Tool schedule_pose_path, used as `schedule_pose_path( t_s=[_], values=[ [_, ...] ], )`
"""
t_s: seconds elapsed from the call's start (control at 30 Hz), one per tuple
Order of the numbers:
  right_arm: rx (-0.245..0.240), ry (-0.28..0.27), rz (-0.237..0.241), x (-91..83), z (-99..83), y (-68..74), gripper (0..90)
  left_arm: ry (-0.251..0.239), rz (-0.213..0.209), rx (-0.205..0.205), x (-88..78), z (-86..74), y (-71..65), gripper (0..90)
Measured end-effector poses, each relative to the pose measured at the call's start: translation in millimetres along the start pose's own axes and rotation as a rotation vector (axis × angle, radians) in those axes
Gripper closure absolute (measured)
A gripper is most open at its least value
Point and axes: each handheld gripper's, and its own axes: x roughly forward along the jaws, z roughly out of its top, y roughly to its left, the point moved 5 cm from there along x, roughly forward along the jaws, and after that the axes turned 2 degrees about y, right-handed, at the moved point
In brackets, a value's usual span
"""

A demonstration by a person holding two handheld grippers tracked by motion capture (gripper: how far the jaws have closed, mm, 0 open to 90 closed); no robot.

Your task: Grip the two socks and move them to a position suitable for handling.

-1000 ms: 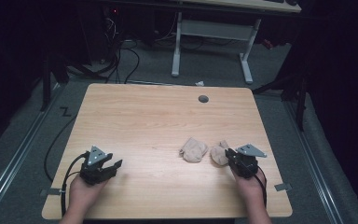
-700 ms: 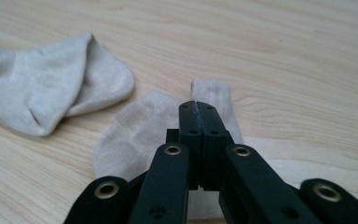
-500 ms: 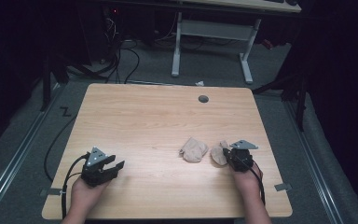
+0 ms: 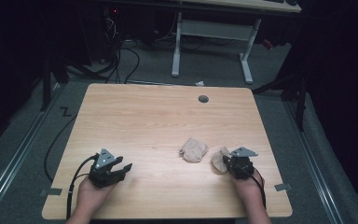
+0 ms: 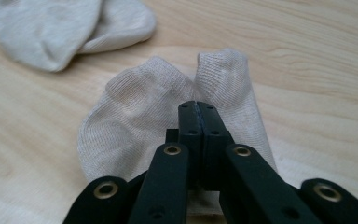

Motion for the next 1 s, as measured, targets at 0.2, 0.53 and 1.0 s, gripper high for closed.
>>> schedule_pose_path(
  t_s=[0.2,0.53,1.0],
  values=[
    [-0.025,0.012,0.033,-9.1,-6.5,16.7,89.4,-0.002,-0.005,0.011,4.0,3.5,-3.7,50.2],
    [-0.115,0.007,0.126,-11.3,-4.5,62.4,89.4,-0.005,-0.024,0.027,12.3,10.3,-10.1,49.5],
    [-0.147,-0.054,0.098,-26.2,5.0,72.4,89.8,-0.003,-0.023,0.038,10.4,8.9,-9.7,49.5]
  ],
)
